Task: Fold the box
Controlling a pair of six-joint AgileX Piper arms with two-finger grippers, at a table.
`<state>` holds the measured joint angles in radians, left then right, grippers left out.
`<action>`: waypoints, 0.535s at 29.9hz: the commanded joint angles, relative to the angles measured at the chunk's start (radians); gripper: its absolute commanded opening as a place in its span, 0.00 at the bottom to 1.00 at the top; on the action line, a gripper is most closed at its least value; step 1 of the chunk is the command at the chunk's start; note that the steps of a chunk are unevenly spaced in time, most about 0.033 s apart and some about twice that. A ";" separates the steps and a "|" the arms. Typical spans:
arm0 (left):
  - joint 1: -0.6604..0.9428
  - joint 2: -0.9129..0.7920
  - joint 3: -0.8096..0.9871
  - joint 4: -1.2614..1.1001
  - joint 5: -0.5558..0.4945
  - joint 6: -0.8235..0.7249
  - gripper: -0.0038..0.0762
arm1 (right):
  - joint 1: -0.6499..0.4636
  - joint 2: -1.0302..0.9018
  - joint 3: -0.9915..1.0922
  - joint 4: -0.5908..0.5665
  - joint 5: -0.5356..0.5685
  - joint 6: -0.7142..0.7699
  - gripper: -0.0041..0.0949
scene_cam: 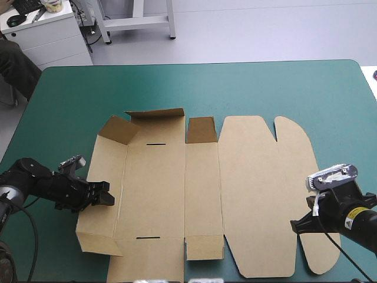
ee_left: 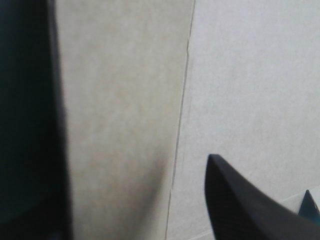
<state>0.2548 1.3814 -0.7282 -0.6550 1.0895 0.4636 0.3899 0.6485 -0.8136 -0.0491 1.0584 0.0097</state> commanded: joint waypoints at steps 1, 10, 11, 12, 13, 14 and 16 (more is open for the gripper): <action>-0.006 -0.022 -0.018 -0.033 0.019 -0.011 0.29 | -0.006 0.004 -0.023 -0.008 -0.045 -0.010 0.03; -0.006 -0.022 -0.018 -0.033 0.053 0.046 0.04 | -0.006 0.004 -0.023 -0.008 -0.045 -0.010 0.03; -0.006 -0.022 -0.018 -0.038 0.044 0.065 0.04 | -0.006 0.004 -0.023 -0.008 -0.045 -0.010 0.03; -0.006 -0.022 -0.018 -0.048 0.039 0.067 0.04 | -0.006 0.004 -0.023 -0.008 -0.045 -0.010 0.03; -0.006 -0.022 -0.018 -0.064 0.037 0.076 0.04 | -0.006 0.004 -0.023 -0.008 -0.045 -0.010 0.03; -0.006 -0.022 -0.018 -0.096 0.037 0.107 0.04 | -0.006 0.004 -0.023 -0.008 -0.045 -0.010 0.03; -0.006 -0.032 -0.022 -0.164 0.047 0.179 0.04 | -0.006 0.004 -0.023 -0.008 -0.045 -0.010 0.03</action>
<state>0.2548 1.3805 -0.7282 -0.6963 1.1119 0.5604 0.3899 0.6485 -0.8136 -0.0491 1.0592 0.0097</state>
